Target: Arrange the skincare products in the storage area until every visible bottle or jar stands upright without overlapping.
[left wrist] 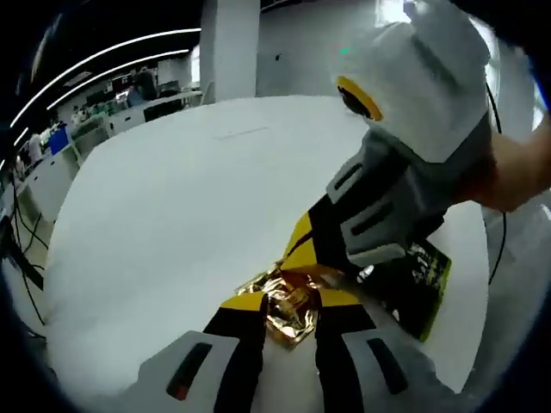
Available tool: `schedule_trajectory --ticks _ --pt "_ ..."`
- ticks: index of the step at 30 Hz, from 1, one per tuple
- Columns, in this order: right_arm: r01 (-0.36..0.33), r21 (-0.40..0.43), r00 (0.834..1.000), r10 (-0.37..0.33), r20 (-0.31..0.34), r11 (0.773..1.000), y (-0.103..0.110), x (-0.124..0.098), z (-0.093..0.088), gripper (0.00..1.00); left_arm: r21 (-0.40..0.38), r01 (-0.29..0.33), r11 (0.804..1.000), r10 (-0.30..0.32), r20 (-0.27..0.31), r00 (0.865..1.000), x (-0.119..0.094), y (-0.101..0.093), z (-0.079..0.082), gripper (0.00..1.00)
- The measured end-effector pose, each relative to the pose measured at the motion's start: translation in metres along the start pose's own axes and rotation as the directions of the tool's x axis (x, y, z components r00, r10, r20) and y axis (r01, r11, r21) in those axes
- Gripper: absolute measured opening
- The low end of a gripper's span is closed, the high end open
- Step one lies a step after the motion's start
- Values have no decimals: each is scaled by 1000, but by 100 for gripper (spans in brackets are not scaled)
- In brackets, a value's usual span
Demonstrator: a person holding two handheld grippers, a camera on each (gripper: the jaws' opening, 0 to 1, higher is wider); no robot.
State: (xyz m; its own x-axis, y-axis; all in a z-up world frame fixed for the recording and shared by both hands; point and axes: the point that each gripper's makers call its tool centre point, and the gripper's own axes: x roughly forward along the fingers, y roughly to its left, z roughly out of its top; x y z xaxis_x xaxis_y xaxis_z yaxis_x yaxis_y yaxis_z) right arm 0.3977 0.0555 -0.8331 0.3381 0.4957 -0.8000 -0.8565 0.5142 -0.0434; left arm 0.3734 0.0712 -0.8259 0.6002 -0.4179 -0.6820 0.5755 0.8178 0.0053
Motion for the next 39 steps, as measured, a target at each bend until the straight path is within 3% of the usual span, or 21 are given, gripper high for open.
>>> schedule_trajectory --ticks 12,15,19,25,31,39 --pt "4 -64 1000 -4 0 998 -3 1 3 6 14 4 1000 -4 -15 1000 4 4 1 27" --pt "15 -52 1000 -15 11 999 -8 0 4 11 13 5 1000 -5 -13 1000 4 4 1 27" --pt "34 -43 999 -32 35 998 -12 -5 11 10 16 12 1000 -12 -15 1000 5 4 0 27" --pt "47 -39 998 -44 55 998 -15 -12 19 20 8 14 1000 -14 -17 1000 5 3 0 27" --pt "59 -47 988 -51 149 997 -15 -29 35 23 -10 18 1000 -18 -15 1000 4 0 1 29" --pt "67 -28 980 -60 191 997 -13 -61 36 24 -3 13 1000 -13 -3 1000 -1 -3 6 32"
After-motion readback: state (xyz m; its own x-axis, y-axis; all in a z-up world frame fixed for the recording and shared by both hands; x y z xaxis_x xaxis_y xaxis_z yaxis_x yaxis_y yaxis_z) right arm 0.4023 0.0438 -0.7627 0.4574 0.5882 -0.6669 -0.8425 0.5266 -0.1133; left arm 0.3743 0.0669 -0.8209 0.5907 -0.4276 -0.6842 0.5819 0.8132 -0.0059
